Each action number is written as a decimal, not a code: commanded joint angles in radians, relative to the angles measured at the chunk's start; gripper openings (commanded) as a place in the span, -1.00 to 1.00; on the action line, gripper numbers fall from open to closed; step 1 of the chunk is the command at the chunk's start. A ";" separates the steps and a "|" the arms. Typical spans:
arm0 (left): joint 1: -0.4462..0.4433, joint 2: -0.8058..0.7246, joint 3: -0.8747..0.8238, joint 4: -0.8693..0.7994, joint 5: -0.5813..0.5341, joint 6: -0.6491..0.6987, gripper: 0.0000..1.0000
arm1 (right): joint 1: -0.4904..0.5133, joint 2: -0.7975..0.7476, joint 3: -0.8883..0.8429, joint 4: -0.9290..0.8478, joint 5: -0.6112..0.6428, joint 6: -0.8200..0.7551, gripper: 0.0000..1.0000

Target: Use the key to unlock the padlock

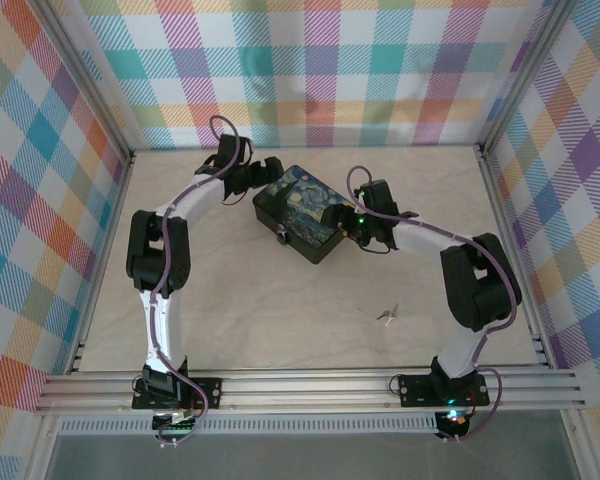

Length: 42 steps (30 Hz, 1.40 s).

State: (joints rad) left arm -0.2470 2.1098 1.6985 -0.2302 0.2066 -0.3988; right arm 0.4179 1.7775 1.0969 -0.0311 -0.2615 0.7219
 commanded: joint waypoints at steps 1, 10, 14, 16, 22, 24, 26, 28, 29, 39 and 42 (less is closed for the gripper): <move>0.006 0.017 0.005 0.052 0.072 0.018 0.94 | 0.007 0.038 0.061 -0.049 0.005 -0.031 0.58; 0.002 -0.250 -0.348 0.125 0.071 -0.019 0.93 | 0.007 0.128 0.224 -0.150 -0.020 -0.150 0.59; -0.012 -0.445 -0.559 0.152 0.048 -0.088 0.95 | 0.009 0.187 0.322 -0.203 -0.072 -0.214 0.63; -0.031 -0.528 -0.645 0.152 0.022 -0.125 0.95 | 0.012 0.202 0.328 -0.187 -0.069 -0.234 0.64; -0.118 -0.696 -0.816 0.108 -0.089 -0.190 0.97 | 0.010 0.219 0.359 -0.181 -0.059 -0.296 0.71; -0.118 -0.721 -0.805 0.033 -0.118 -0.161 0.97 | 0.007 0.191 0.364 -0.225 -0.062 -0.332 0.72; -0.118 -0.742 -0.772 -0.086 -0.194 -0.116 0.97 | -0.002 0.138 0.344 -0.264 -0.041 -0.373 0.75; -0.118 -0.762 -0.739 -0.163 -0.257 -0.078 0.98 | -0.025 0.084 0.307 -0.280 -0.034 -0.383 0.76; -0.118 -0.770 -0.721 -0.192 -0.276 -0.065 0.98 | -0.039 0.058 0.281 -0.284 -0.044 -0.374 0.77; -0.113 -0.637 -0.637 -0.128 -0.276 -0.090 0.95 | 0.014 -0.012 0.091 -0.179 -0.053 -0.243 0.41; -0.114 -0.596 -0.597 -0.134 -0.309 -0.095 0.92 | 0.028 0.022 0.115 -0.192 -0.008 -0.222 0.26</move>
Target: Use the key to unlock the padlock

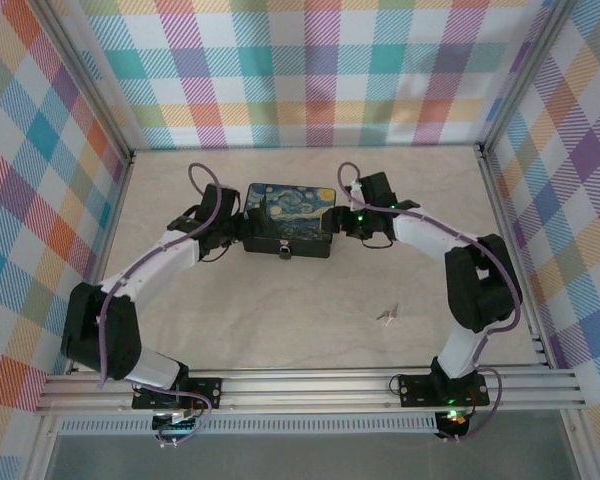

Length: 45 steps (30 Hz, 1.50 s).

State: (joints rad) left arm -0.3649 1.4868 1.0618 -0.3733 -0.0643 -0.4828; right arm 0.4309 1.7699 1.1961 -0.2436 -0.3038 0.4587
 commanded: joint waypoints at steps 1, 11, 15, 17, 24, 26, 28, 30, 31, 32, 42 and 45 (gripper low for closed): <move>0.004 0.026 0.043 0.011 -0.050 -0.015 0.91 | 0.021 0.044 0.031 0.010 0.051 0.039 0.21; -0.101 -0.037 0.033 -0.134 -0.202 0.046 0.87 | 0.031 0.207 0.231 -0.087 0.115 -0.066 -0.26; -0.187 -0.046 0.013 -0.150 -0.206 0.033 0.87 | 0.031 0.281 0.348 -0.142 0.107 -0.134 -0.23; -0.204 -0.038 0.010 -0.148 -0.187 0.021 0.87 | 0.031 0.289 0.380 -0.158 0.094 -0.139 -0.15; -0.284 0.085 0.057 -0.117 -0.230 -0.014 0.78 | 0.030 0.170 0.329 -0.185 0.105 -0.150 0.20; -0.310 0.150 0.098 -0.111 -0.273 -0.032 0.69 | 0.029 0.092 0.255 -0.166 0.129 -0.145 0.23; -0.333 0.210 0.137 -0.113 -0.319 -0.053 0.65 | 0.028 0.023 0.176 -0.146 0.156 -0.130 0.26; -0.348 0.254 0.166 -0.117 -0.350 -0.080 0.64 | 0.027 -0.037 0.105 -0.154 0.188 -0.103 0.26; -0.357 0.265 0.174 -0.115 -0.358 -0.091 0.65 | 0.025 -0.064 0.065 -0.168 0.213 -0.075 0.28; -0.367 0.271 0.177 -0.113 -0.365 -0.095 0.66 | 0.018 -0.089 0.030 -0.201 0.240 -0.037 0.27; -0.400 0.193 0.124 -0.216 -0.439 -0.123 0.77 | 0.053 -0.348 -0.442 -0.329 0.326 0.331 0.22; -0.400 0.178 0.142 -0.247 -0.452 -0.087 0.79 | 0.060 -0.438 -0.484 -0.392 0.366 0.372 0.23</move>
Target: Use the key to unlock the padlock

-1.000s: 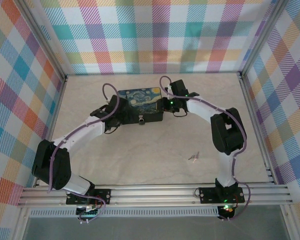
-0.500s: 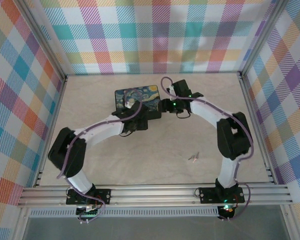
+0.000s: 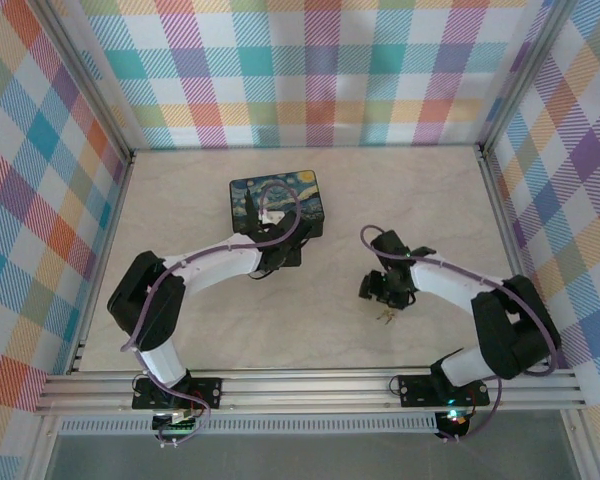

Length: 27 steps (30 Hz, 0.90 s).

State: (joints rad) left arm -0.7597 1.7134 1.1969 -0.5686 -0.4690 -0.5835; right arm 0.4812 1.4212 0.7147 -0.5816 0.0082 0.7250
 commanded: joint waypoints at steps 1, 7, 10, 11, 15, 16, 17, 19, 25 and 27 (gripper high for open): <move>-0.005 -0.050 0.016 -0.066 -0.052 0.019 0.79 | 0.011 -0.121 -0.012 -0.084 0.070 0.117 0.23; -0.004 -0.111 -0.043 -0.033 -0.012 0.000 0.79 | 0.011 -0.283 -0.067 -0.224 0.140 0.152 0.24; -0.005 -0.122 -0.059 -0.033 -0.013 -0.018 0.79 | 0.010 -0.301 -0.092 -0.247 0.150 0.144 0.10; -0.004 -0.124 -0.058 -0.035 -0.011 -0.019 0.80 | 0.009 -0.292 -0.101 -0.232 0.145 0.135 -0.02; -0.005 -0.138 -0.061 -0.033 0.016 -0.014 0.79 | 0.010 -0.236 -0.118 -0.151 0.125 0.120 -0.20; -0.005 -0.145 -0.067 -0.032 0.023 -0.013 0.79 | 0.010 -0.222 -0.117 -0.133 0.121 0.122 -0.20; -0.005 -0.151 -0.074 -0.028 0.032 -0.014 0.79 | 0.010 -0.211 -0.117 -0.114 0.115 0.124 -0.20; -0.004 -0.164 -0.092 -0.016 0.041 -0.018 0.79 | 0.010 -0.195 -0.122 -0.082 0.112 0.128 -0.19; -0.006 -0.198 -0.111 -0.038 -0.005 -0.008 0.79 | -0.004 -0.210 -0.126 -0.035 0.089 0.144 -0.17; -0.005 -0.210 -0.115 -0.042 -0.015 -0.004 0.80 | -0.008 -0.233 -0.126 -0.038 0.088 0.152 -0.16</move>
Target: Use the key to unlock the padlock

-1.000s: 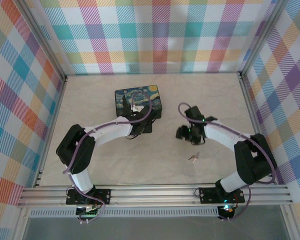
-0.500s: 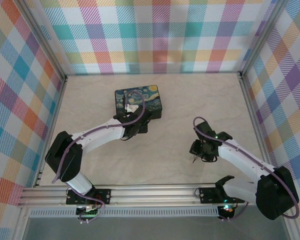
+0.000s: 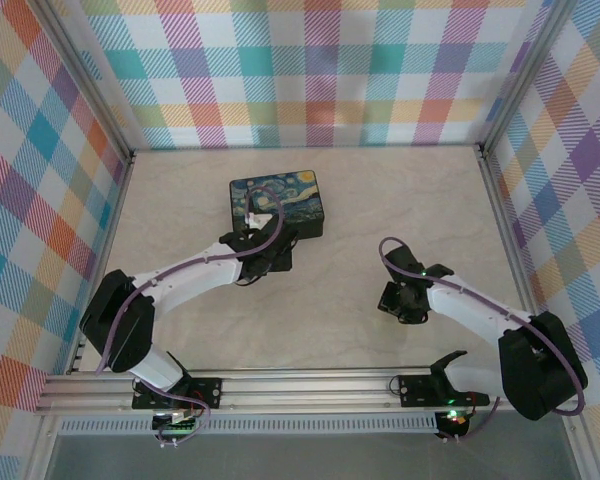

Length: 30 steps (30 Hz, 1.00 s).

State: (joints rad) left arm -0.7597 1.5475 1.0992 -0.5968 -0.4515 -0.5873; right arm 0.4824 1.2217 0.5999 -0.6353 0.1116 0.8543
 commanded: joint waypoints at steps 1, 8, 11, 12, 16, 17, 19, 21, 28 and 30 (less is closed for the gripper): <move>-0.005 -0.051 -0.018 -0.013 -0.033 0.001 0.80 | -0.014 -0.046 -0.013 0.012 -0.015 0.023 -0.15; -0.005 -0.054 -0.021 0.000 -0.003 -0.002 0.80 | -0.135 -0.060 -0.024 0.035 -0.048 0.000 -0.16; -0.004 -0.047 -0.020 0.006 0.014 0.004 0.80 | -0.186 -0.053 -0.025 0.086 -0.090 0.006 -0.17; -0.006 -0.044 -0.020 0.006 0.017 0.006 0.80 | -0.195 -0.044 -0.022 0.101 -0.101 0.009 -0.17; -0.005 -0.041 -0.019 0.006 0.018 0.015 0.80 | -0.211 0.010 0.006 0.131 -0.110 0.024 -0.16; -0.006 -0.042 -0.017 0.005 0.016 0.020 0.80 | -0.211 0.026 0.012 0.141 -0.114 0.025 -0.17; -0.006 -0.041 -0.007 -0.002 0.005 0.035 0.81 | -0.212 0.058 0.026 0.149 -0.118 0.024 -0.17; -0.006 -0.038 0.009 -0.013 -0.007 0.050 0.81 | -0.212 0.089 0.037 0.159 -0.119 0.025 -0.19; -0.006 -0.041 0.021 -0.023 -0.024 0.071 0.82 | -0.221 0.136 0.040 0.182 -0.124 0.035 -0.24; -0.006 -0.044 0.016 -0.020 -0.022 0.072 0.82 | -0.225 0.125 0.040 0.179 -0.125 0.034 -0.24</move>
State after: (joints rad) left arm -0.7597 1.5135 1.0962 -0.6003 -0.4522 -0.5335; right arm 0.2665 1.3476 0.6231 -0.4656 -0.0017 0.8722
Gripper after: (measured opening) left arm 0.911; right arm 0.382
